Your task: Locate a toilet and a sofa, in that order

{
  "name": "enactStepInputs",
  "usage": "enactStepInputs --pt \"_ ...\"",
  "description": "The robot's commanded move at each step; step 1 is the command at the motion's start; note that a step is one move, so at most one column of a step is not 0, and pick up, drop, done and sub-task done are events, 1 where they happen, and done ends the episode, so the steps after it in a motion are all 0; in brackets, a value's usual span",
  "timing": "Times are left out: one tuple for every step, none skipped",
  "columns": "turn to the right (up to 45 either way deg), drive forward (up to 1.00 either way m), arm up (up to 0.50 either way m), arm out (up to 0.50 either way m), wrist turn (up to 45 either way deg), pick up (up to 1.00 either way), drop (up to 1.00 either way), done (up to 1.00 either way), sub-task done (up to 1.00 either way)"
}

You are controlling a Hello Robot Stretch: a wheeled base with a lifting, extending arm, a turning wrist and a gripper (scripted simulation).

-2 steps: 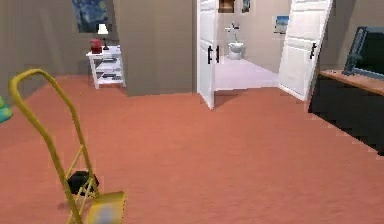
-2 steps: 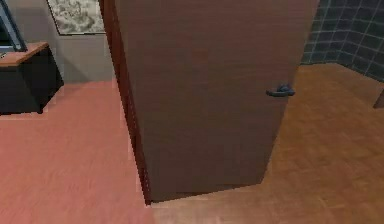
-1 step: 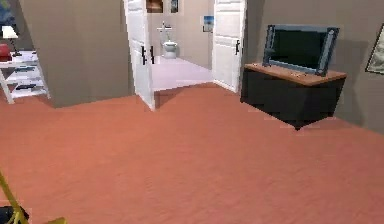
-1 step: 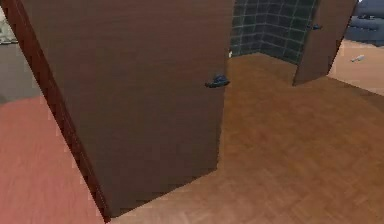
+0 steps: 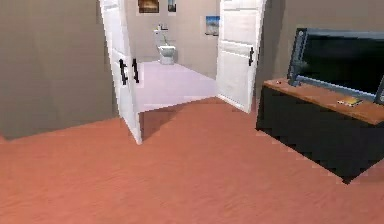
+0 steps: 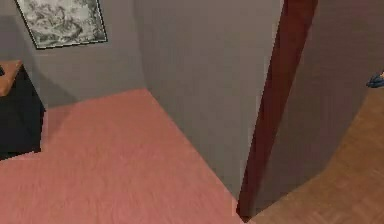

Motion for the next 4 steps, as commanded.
enactStepInputs --pt "0.0 1.0 0.0 0.0 0.0 0.0 0.0 0.0 0.0" --pt "0.0 1.0 0.0 0.0 0.0 0.0 0.0 0.0 0.0" --pt "3.0 0.0 0.0 0.0 0.0 0.0 0.0 0.0 0.0" --pt "0.0 0.25 0.0 0.0 0.0 0.0 0.0 0.0 0.0"
